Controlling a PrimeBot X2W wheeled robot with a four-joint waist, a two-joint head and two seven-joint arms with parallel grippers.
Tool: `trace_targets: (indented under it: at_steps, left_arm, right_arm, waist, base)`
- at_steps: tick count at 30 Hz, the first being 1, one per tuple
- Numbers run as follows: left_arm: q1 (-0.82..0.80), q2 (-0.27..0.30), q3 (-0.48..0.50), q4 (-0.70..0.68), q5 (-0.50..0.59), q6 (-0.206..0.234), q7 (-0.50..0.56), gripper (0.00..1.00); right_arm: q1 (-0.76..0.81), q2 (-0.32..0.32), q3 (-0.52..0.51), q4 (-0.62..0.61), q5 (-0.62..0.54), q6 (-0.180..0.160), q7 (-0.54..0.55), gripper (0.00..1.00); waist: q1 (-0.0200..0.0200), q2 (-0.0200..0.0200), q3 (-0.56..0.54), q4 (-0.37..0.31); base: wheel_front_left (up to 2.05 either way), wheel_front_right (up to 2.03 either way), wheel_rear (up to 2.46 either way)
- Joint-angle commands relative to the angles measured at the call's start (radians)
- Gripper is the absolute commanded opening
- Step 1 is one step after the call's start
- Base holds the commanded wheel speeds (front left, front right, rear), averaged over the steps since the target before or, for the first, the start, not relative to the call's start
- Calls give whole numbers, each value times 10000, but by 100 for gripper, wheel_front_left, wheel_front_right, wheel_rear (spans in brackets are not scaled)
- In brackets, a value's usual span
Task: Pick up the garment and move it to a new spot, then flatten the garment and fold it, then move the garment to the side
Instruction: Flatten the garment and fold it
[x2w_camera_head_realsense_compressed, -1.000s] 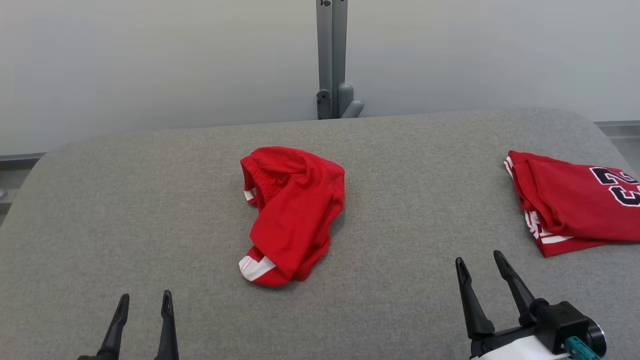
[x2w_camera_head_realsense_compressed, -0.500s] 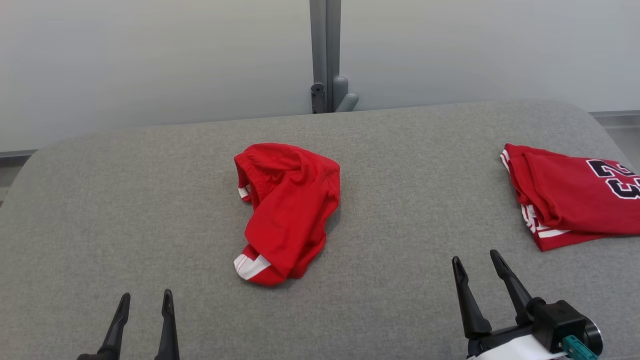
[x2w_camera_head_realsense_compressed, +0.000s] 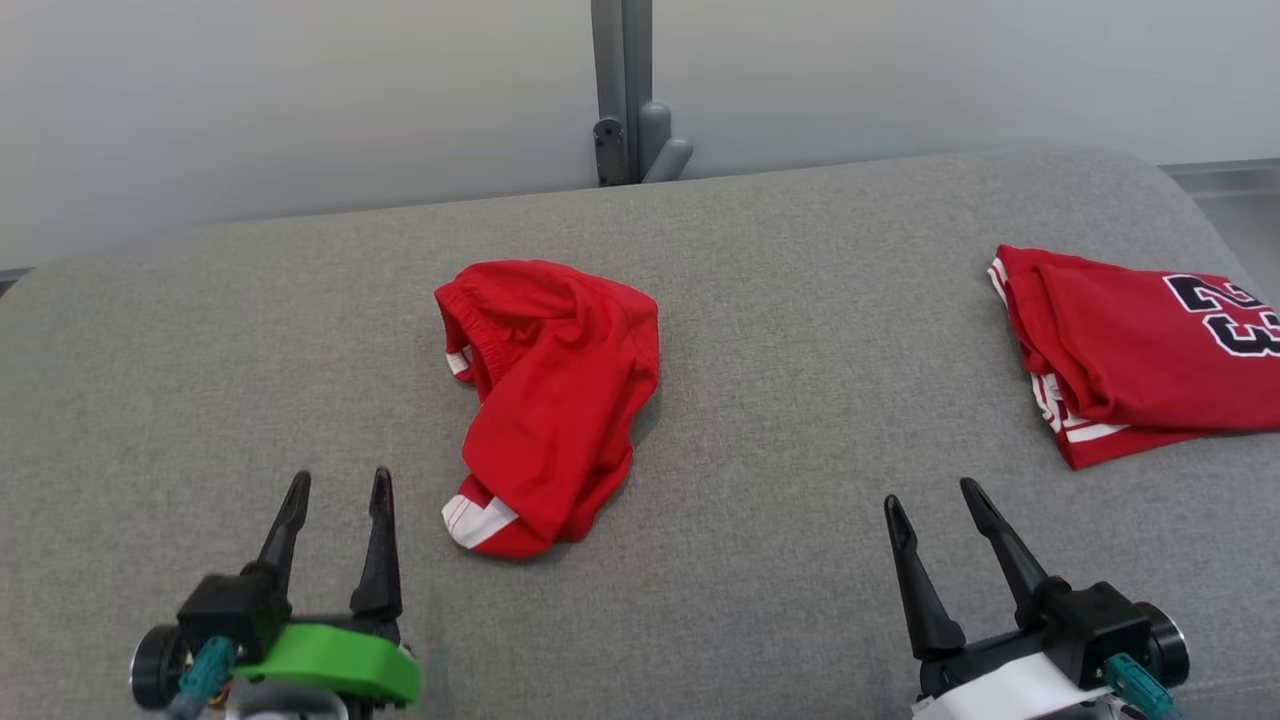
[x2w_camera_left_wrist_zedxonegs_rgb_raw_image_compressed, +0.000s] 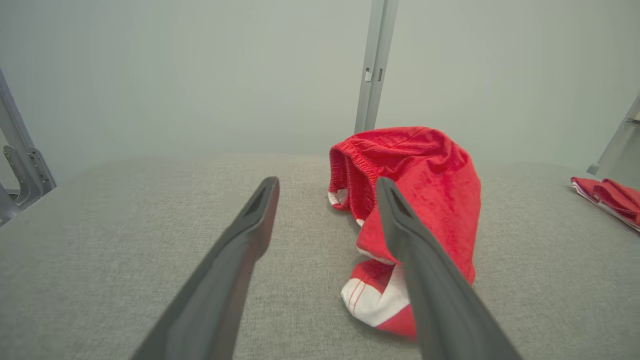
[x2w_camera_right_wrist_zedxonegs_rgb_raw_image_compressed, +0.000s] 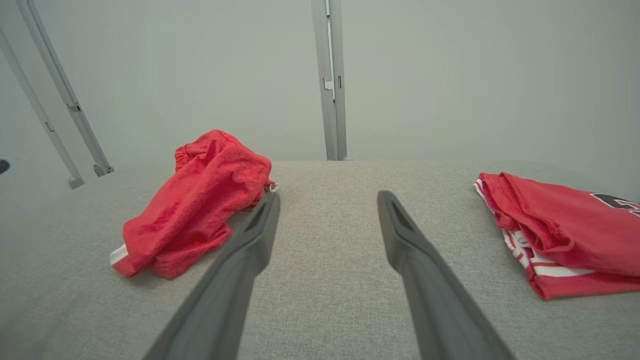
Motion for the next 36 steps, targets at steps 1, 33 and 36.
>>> trace_targets:
  at_steps: [1,33,36]
  left_arm:
    - [-427,2,-62,196,-85,-45,-40,100]
    - [-7394,1608,-2070,5114,-7254,-51,4279,100]
    - [-7541,1685,-2236,5028,-7388,-51,4156,100]
  right_arm:
    - [-130,-23,13,24,-85,-16,-7,100]
    - [-1375,-23,360,-523,-498,-16,-7,100]
    - [-1369,-21,408,-525,-432,-16,-7,100]
  waist:
    - [0,-1,161,-108]
    - [0,-1,2861,-1348]
    - [0,-1,2877,-1497]
  base:
    - [0,0,0]
    - [0,0,0]
    - [0,0,0]
